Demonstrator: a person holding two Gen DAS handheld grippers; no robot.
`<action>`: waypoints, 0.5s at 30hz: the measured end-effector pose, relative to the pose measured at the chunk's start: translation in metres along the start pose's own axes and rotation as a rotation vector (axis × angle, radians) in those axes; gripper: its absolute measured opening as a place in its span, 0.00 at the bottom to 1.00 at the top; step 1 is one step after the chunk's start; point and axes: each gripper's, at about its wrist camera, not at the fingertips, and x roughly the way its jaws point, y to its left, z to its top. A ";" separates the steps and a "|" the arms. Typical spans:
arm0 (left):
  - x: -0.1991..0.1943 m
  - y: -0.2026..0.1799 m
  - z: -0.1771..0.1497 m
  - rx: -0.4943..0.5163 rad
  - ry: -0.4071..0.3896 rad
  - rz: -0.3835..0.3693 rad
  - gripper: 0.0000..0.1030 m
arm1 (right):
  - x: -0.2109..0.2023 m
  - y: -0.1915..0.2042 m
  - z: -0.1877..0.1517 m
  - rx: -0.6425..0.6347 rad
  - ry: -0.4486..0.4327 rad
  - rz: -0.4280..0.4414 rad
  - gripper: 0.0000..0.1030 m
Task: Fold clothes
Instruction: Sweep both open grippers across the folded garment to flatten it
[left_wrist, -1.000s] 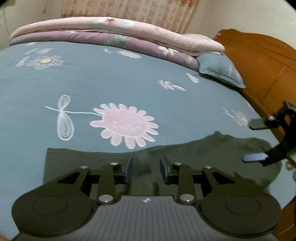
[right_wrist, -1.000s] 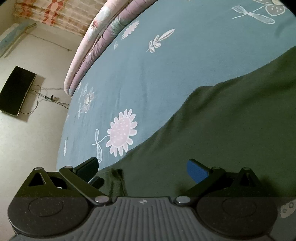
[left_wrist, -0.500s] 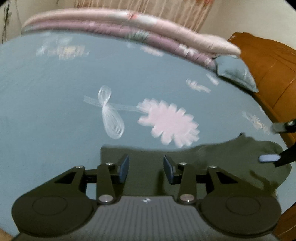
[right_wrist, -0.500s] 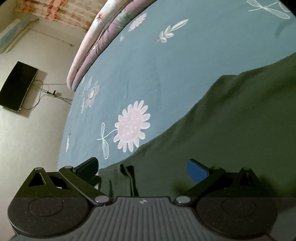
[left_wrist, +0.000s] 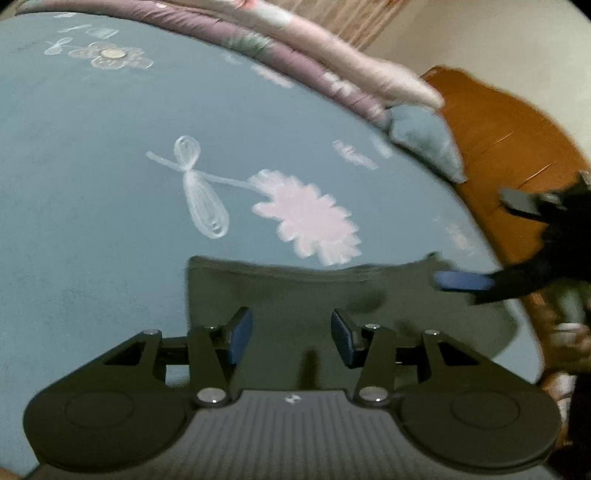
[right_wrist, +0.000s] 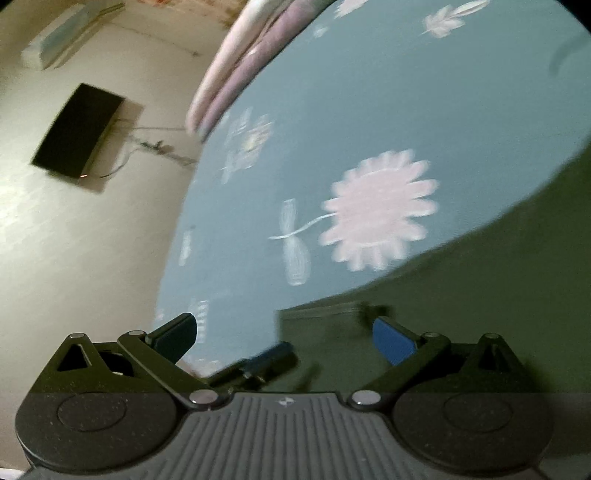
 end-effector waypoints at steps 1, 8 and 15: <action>-0.002 -0.002 -0.001 0.011 0.001 -0.012 0.50 | 0.006 0.004 0.001 -0.001 0.011 0.029 1.00; 0.004 0.000 -0.018 0.029 0.060 -0.004 0.51 | 0.073 0.007 0.011 0.013 0.097 0.114 1.00; -0.013 0.006 -0.002 0.055 0.006 0.000 0.51 | 0.068 -0.024 0.011 0.078 0.037 -0.015 1.00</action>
